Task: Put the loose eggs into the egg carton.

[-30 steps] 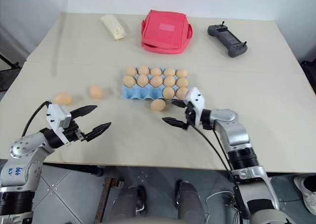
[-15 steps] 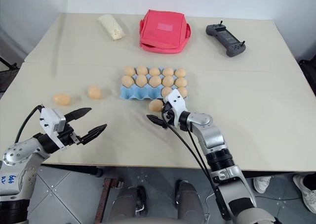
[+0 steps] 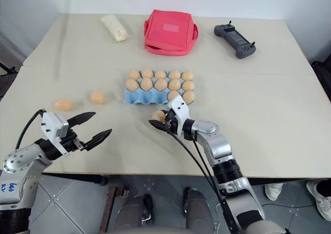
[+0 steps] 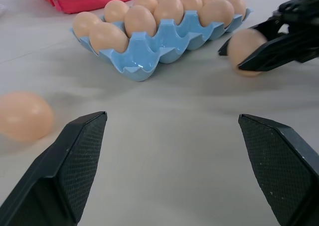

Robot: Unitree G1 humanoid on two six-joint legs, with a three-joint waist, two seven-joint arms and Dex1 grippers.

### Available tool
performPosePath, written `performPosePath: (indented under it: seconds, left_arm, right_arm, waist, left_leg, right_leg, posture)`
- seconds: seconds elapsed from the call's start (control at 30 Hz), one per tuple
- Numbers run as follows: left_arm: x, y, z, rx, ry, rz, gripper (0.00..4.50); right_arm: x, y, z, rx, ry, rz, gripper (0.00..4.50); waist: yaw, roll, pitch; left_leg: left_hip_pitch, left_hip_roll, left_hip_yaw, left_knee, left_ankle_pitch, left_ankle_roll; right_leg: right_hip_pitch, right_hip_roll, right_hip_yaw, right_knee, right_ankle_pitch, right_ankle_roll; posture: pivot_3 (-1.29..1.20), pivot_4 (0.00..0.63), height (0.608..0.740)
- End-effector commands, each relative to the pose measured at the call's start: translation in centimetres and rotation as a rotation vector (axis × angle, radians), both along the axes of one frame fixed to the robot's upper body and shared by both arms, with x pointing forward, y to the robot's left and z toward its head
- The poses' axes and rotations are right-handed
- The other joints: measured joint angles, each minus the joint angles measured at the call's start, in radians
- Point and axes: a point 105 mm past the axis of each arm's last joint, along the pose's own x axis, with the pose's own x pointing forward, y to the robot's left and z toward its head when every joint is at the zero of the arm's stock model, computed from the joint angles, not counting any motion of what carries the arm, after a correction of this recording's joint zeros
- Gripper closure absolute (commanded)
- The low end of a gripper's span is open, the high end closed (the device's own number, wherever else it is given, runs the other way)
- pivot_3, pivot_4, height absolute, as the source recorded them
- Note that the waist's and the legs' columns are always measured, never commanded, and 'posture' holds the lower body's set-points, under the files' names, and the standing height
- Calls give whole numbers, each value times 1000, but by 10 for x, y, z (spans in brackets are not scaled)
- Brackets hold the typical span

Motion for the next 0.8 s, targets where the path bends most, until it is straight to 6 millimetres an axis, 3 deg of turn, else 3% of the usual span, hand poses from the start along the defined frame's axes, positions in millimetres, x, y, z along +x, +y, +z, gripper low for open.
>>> performPosePath:
  seconds: [0.03,0.2,0.4,0.43,0.63,0.8]
  left_arm:
    - [-3,-1,12,-4,-51,-7,0]
    - [-1,-5,11,-16,-52,-10,0]
    - [0,-8,11,-23,-56,-10,0]
    - [-1,-8,11,-24,-57,-8,0]
    - [-5,-1,11,-24,-55,22,0]
    - [-7,18,23,-113,-79,118,0]
  right_arm:
    - [-1,6,38,42,-90,48,1988]
    - [30,11,65,40,-179,-42,1988]
    - [59,18,64,16,-222,-98,1988]
    - [60,19,64,18,-224,-99,1782]
    - [55,15,69,43,-254,-61,31]
    - [31,-6,75,74,-281,48,31]
  waist:
    - [-7,0,0]
    - [-10,0,0]
    - [-10,0,0]
    - [-9,0,0]
    - [-10,0,0]
    - [-7,0,0]
  left_leg:
    - [0,0,0,0,0,0]
    - [1,4,2,0,1,-1]
    - [0,5,5,0,1,-3]
    - [0,5,5,0,1,-3]
    - [0,6,5,0,-1,-5]
    - [0,10,5,1,-2,-5]
  right_leg:
    - [0,0,0,0,0,0]
    - [-1,3,0,1,2,-3]
    - [-2,4,0,0,2,-4]
    - [-2,4,0,0,2,-4]
    - [-3,5,-1,-1,3,-3]
    - [-3,7,-1,-1,3,-3]
  posture:
    - [0,150,740]
    - [0,150,740]
    - [0,150,740]
    - [0,150,740]
    - [0,150,740]
    - [0,150,740]
